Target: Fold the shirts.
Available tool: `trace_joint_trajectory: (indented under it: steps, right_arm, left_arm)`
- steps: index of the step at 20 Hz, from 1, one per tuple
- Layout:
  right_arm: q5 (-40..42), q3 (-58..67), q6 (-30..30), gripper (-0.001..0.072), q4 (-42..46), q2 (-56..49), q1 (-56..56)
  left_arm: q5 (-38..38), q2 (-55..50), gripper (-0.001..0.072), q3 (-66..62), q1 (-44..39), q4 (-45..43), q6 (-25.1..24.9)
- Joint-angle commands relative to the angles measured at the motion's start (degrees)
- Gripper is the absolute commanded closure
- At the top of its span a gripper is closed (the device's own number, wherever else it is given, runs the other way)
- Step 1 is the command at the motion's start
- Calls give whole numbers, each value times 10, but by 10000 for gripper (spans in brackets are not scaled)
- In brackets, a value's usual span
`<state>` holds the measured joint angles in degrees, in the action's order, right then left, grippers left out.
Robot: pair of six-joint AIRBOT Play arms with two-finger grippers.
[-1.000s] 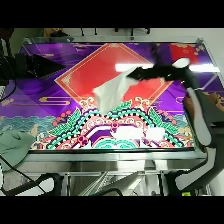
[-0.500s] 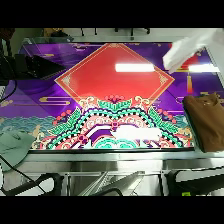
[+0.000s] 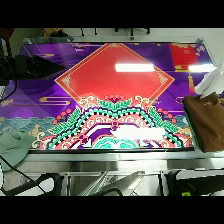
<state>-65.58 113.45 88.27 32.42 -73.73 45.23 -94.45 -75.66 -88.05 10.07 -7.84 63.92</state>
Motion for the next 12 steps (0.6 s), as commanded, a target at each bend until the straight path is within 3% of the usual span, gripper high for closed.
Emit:
trace_joint_trajectory:
  steps: [1,4,6,9,12]
  right_arm:
    - [2,0,31,692,15,4,4]
    - [18,0,63,692,16,6,3]
    - [-9,0,125,692,62,22,4]
    - [-77,0,200,692,168,63,4]
    - [-194,0,237,693,266,103,5]
  left_arm:
    - [0,-1,686,0,0,-1,-5]
    - [0,-1,687,0,0,-1,-5]
    - [0,-1,686,0,0,-1,-5]
    - [1,-1,686,0,0,-1,-12]
    - [-3,-1,686,0,0,-1,-16]
